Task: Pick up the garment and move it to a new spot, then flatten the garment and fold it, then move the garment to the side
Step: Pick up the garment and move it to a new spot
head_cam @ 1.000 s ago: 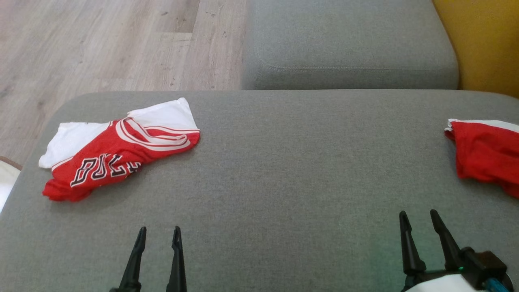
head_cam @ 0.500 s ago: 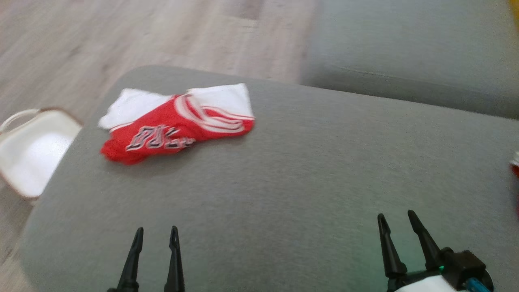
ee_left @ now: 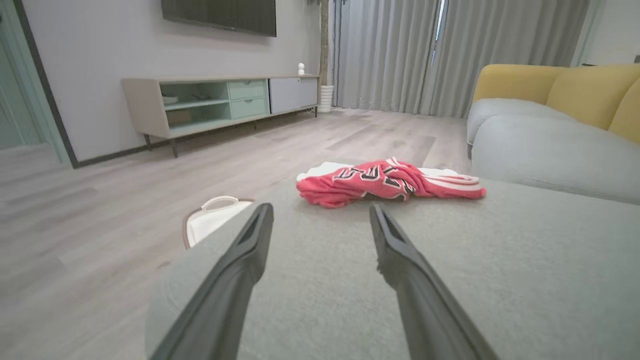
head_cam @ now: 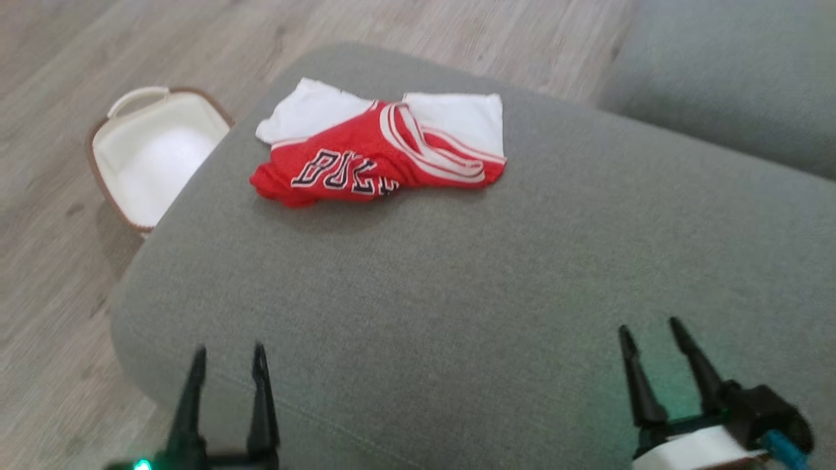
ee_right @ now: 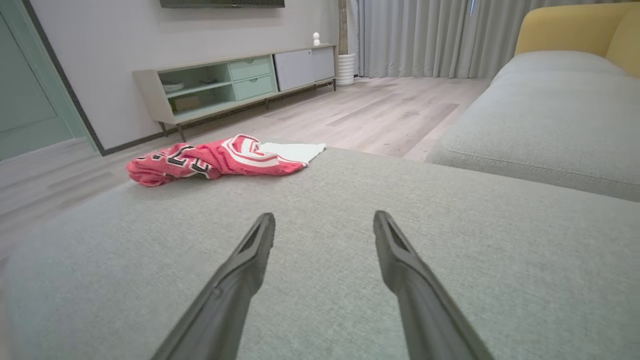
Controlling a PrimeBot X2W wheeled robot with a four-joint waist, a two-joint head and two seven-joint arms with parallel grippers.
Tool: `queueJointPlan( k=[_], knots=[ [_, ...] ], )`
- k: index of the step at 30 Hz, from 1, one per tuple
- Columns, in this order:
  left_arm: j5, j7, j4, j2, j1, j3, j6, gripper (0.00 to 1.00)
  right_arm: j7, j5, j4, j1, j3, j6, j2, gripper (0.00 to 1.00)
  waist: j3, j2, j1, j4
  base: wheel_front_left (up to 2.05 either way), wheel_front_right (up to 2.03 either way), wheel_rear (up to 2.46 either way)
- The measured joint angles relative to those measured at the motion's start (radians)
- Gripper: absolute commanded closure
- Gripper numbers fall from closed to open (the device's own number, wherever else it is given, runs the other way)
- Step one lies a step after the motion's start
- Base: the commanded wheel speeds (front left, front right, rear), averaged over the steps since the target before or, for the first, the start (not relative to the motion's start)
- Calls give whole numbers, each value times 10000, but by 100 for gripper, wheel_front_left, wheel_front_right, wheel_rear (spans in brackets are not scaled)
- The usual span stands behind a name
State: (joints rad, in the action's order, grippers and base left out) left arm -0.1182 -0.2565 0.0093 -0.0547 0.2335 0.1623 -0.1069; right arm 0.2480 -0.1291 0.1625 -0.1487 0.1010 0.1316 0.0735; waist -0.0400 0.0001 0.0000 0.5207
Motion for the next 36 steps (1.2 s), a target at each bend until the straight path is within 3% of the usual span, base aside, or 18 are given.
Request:
queueJointPlan(
  k=[4,8,12,18,24,29,32,33,34,36],
  knots=[
    [226,0,-313,-25,-1441,-460,159,0,2,234,-322,188,-153,0,583,0,-754,0,0,36,0,0,0],
    [176,-2,-173,-230,-4130,-757,918,0,2,395,-663,943,-274,0,1394,0,-1772,-1,4,-61,0,0,0],
    [-382,209,1795,-470,-6714,-941,1657,0,29,502,-957,1442,-305,0,2159,0,-2805,-1,5,-199,0,0,0],
    [-1175,2347,4696,-872,-10563,-267,2314,0,46,631,-1503,1484,-355,0,2844,0,-4108,-1,4,-442,0,0,0],
    [-3033,3806,6859,-1187,-12974,1145,2393,0,174,663,-2523,1803,-353,0,3373,0,-5178,-1,2,-867,0,0,0],
    [-4573,4642,8644,-1267,-13264,1712,2393,0,240,696,-2911,2207,-199,0,3404,0,-5676,-1,0,-1451,0,0,0],
    [-4556,4700,9756,-1576,-13367,1935,2397,0,247,732,-3066,2455,-213,0,3321,0,-5901,-1,0,-1775,0,0,0],
    [-4470,4564,9965,-1697,-13457,1958,2401,42,247,780,-3081,2527,-228,0,3271,0,-5953,-1,-1,-1875,0,0,0],
    [-4366,4435,10178,-1801,-13597,2015,2403,100,247,780,-3081,2618,-249,0,3177,0,-5989,-1,-1,-1970,0,0,0],
    [-4113,4052,10537,-1908,-13895,2161,2378,100,247,780,-3068,2714,-253,0,3078,0,-6000,-1,1,-2121,0,0,0]
  ],
)
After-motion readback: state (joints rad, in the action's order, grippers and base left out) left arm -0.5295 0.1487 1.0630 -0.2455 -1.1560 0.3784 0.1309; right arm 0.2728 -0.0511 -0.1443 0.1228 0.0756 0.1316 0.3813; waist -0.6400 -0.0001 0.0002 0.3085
